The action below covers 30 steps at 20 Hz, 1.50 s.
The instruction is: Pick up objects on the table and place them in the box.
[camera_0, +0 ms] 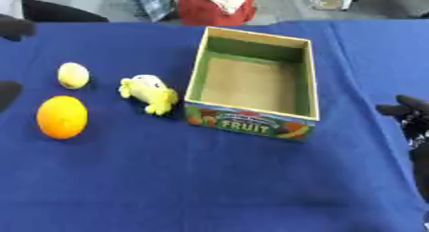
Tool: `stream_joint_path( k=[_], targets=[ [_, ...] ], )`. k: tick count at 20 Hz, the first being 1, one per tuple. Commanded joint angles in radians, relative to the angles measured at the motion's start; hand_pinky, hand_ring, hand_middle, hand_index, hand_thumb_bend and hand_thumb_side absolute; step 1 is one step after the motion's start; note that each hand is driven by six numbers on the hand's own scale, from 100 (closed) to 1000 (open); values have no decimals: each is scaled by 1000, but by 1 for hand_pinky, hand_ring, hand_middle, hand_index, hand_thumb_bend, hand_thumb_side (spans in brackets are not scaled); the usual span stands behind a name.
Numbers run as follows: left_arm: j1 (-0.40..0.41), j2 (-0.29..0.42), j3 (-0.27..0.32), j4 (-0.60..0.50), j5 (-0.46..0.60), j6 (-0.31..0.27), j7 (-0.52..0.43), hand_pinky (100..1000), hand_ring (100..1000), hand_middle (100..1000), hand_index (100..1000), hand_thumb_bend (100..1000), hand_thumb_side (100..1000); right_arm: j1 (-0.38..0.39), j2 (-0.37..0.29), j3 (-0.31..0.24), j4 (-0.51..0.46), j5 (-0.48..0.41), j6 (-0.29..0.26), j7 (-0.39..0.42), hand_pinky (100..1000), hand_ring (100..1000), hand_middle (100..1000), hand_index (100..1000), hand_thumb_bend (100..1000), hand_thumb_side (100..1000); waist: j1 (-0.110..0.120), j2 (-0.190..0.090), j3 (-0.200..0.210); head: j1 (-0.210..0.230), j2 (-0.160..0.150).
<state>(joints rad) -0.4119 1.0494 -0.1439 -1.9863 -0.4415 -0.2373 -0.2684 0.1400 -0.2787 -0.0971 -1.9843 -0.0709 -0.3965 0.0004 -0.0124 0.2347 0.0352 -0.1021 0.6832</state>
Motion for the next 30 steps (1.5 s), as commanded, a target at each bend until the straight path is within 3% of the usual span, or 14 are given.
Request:
stream_joint_path(
  k=[1, 8, 13, 18, 23, 30],
  targets=[
    [-28, 65, -24, -14, -23, 3, -41, 842, 811, 840, 1000, 277, 1000, -4, -27, 2, -16, 6, -4, 5, 950, 781, 635, 841, 100, 1000, 4, -11, -2, 5, -14],
    [-61, 76, -67, -13, -24, 37, -212, 878, 853, 873, 1000, 339, 1000, -6, -26, 7, -16, 10, -2, 10, 950, 780, 634, 840, 100, 1000, 5, -7, -8, 7, -18],
    [-82, 71, -79, 22, -33, 60, -283, 904, 877, 886, 1000, 351, 1000, -8, -24, 9, -16, 13, 1, 12, 950, 780, 633, 840, 100, 1000, 5, -6, -10, 6, -20],
    [-98, 63, -105, 94, -84, 69, -305, 915, 889, 892, 998, 547, 1000, -10, -22, 11, -16, 16, 4, 13, 950, 779, 628, 837, 100, 1000, 6, -4, -13, 6, -24],
    [-118, 42, -123, 194, -160, 79, -281, 913, 889, 886, 1000, 586, 1000, -12, -20, 12, -16, 16, 9, 16, 950, 778, 626, 836, 100, 1000, 7, -1, -15, 5, -28],
    [-145, 1, -144, 323, -195, 82, -258, 906, 881, 896, 1000, 574, 1000, -17, -14, 14, -16, 16, 14, 19, 951, 777, 625, 836, 100, 1000, 5, 4, -20, 3, -30]
  ],
)
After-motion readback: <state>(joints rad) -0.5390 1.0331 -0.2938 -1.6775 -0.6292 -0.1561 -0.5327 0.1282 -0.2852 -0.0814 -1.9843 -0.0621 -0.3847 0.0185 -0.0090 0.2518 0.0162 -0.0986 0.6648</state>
